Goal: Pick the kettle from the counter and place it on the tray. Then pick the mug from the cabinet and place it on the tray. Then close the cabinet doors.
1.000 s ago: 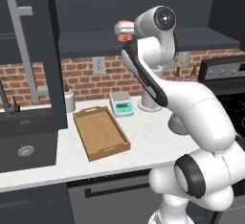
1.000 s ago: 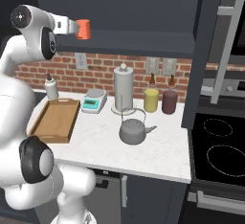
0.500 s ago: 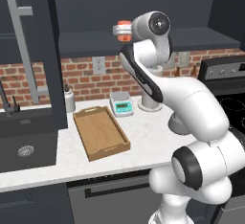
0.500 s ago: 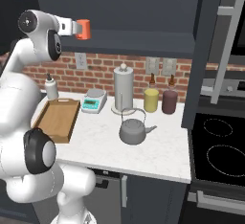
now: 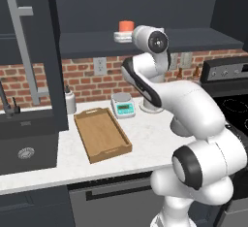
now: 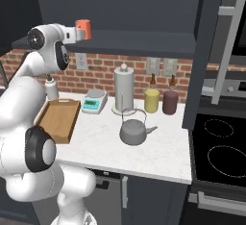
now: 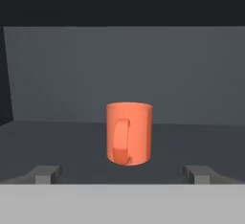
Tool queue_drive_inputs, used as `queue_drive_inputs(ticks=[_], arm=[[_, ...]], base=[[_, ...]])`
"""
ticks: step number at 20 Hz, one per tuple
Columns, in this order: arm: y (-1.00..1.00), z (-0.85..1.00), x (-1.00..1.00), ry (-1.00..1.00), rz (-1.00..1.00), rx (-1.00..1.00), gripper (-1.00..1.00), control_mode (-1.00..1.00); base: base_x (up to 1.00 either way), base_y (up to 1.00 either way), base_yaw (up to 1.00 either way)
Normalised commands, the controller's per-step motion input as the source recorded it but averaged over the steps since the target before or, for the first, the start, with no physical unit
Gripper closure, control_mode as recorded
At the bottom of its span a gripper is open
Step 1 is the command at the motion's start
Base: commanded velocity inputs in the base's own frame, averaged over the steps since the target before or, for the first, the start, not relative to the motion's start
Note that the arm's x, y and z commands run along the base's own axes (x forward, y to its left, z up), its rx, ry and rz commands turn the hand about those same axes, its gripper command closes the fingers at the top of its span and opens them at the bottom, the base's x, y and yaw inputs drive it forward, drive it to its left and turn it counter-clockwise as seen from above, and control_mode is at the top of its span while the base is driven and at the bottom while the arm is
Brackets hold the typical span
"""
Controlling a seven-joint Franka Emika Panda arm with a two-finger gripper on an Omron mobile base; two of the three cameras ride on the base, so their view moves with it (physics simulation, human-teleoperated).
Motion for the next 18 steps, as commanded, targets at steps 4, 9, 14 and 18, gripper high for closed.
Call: queue_drive_inputs(ticks=[4,9,14,18], arm=[[0.0,-0.05,0.11,-0.04,0.0,0.0,-1.0,-1.0],[0.0,0.0,0.03,0.0,0.0,0.0,-1.0,-1.0],[0.11,0.0,0.1,0.03,-0.01,0.0,-1.0,-1.0],[0.08,0.02,0.26,0.07,0.0,0.0,-1.0,-1.0]], base=[[0.0,0.0,0.0],[0.0,0.0,0.0],[0.0,0.0,0.0],[0.0,0.0,0.0]])
